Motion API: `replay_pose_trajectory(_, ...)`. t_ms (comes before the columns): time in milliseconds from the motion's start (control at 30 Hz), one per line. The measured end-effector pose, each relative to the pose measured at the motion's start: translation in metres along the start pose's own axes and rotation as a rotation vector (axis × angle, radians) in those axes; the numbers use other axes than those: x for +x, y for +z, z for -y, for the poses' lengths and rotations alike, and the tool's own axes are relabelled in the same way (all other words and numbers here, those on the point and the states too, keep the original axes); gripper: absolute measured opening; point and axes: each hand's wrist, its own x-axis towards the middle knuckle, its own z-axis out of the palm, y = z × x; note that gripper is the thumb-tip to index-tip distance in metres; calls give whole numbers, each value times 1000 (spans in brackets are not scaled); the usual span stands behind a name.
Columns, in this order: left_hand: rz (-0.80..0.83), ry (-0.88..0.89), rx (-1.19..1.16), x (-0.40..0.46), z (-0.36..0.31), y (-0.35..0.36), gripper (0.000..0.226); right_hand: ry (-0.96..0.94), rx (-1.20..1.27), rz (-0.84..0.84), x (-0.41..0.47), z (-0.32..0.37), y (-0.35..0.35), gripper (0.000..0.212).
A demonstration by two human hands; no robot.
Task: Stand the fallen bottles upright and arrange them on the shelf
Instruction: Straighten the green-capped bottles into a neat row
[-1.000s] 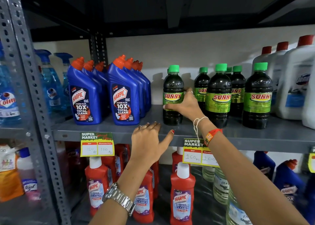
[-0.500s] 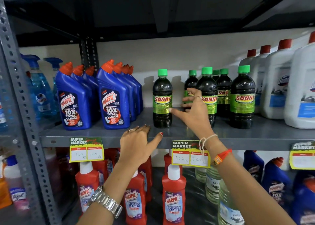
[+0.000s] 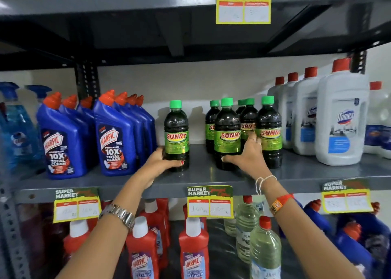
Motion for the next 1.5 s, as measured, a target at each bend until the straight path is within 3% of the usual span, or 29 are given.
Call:
replay_pose_trajectory(67,-22,18,-42,2,3,0,65,57,72,125,1,-4,1,102)
replay_pose_trajectory(167,-45,45,-48,2,2,1,57,98,89,200,1,-5,2,86)
replay_pose_trajectory(400,-120,91,-10,1,3,4,57,100,42,184,7,2,10,103)
replay_pose_trajectory(667,-140,105,23,-3,2,5,58,108,56,194,12,7,19,83)
replay_pose_trajectory(967,-120,100,68,-5,0,3,58,79,63,170,8,8,20,86)
replay_pose_trajectory(1100,-131,71,116,-9,0,0,74,-15,37,41,-2,8,11,86)
replay_pose_trajectory(1200,-197,68,286,-21,-1,0,88,-66,59,-153,-11,-1,-1,59)
replay_pose_trajectory(1300,-338,110,671,-45,1,5,87,-68,41,-360,-16,-11,-18,39)
replay_pose_trajectory(1400,-427,125,928,-60,10,8,85,52,29,-465,-12,-22,-35,54)
replay_pose_trajectory(1500,-389,98,1041,-63,19,11,83,149,-71,-421,-4,-38,-47,80)
